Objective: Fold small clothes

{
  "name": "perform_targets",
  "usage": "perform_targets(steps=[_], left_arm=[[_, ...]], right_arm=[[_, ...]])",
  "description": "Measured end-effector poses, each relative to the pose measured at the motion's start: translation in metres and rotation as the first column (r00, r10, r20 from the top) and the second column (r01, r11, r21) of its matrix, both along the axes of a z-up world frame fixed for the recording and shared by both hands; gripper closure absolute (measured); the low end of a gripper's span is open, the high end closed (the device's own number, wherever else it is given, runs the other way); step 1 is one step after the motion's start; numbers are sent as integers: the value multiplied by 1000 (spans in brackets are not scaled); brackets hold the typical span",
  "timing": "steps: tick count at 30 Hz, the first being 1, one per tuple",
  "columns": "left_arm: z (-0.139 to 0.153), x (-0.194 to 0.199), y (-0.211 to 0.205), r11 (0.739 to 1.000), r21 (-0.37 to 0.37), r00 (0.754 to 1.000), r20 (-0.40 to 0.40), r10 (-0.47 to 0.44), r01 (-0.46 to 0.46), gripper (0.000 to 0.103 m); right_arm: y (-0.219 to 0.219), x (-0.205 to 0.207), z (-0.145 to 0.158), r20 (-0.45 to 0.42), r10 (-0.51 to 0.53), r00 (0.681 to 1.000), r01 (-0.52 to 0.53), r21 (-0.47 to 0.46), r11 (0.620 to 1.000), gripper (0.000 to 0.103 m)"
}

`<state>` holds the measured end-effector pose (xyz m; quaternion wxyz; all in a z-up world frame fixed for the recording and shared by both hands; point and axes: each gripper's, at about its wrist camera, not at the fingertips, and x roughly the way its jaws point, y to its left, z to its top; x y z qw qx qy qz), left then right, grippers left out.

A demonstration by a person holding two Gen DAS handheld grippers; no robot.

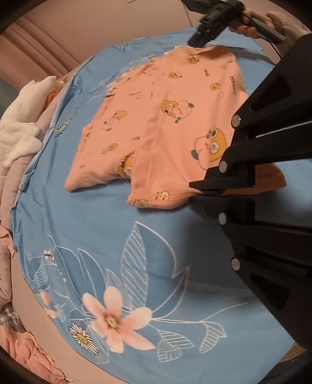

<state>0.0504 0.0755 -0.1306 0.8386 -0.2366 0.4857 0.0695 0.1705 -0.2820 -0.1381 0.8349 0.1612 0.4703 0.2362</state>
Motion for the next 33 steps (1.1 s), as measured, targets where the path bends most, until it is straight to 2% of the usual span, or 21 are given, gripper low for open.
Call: perform_targets(steps=[5,8,13,14,15,18,23,25,27,29,33], left_arm=[[-1,-1,0,1000,-13,1000,3,9,-9,99],[-1,-1,0,1000,-15,1000,8,13,-12,99],[4,-1,0,999,-41,999,33,18,-16,99],[5,-2,1,999,-49,999,38,19,-18,99],[6,-2,1,998,-54,999,41,22,-20,99],[10,-5,1,998,-63,998,56,28,-25,99],[14,-6,0,997,-66,997,70,32,-27,99],[13,-5,-1,997,-66,997,68,38,-33,99],[16,-5,-1,997,-70,997,72,42,-37,99],[21,-5,-3,998,-61,996,86,35,-29,99],[37,-3,-6,999,-39,992,123,20,-16,99]], right_arm=[[16,20,-1,-30,117,993,-116,37,993,43],[25,28,-8,-66,139,988,-137,29,990,44],[29,29,-15,-100,194,976,-179,138,974,65],[31,28,-15,-100,205,974,-188,156,970,71],[32,28,-13,-96,208,974,-189,172,967,75],[36,25,-5,-59,217,974,-201,203,958,75],[43,32,-3,-53,218,974,-204,195,959,75],[47,37,-5,-57,209,976,-197,159,967,75],[49,39,-7,-53,183,982,-176,119,977,97],[47,36,-4,-36,180,983,-173,147,974,97],[35,27,13,26,134,991,-136,138,981,97]])
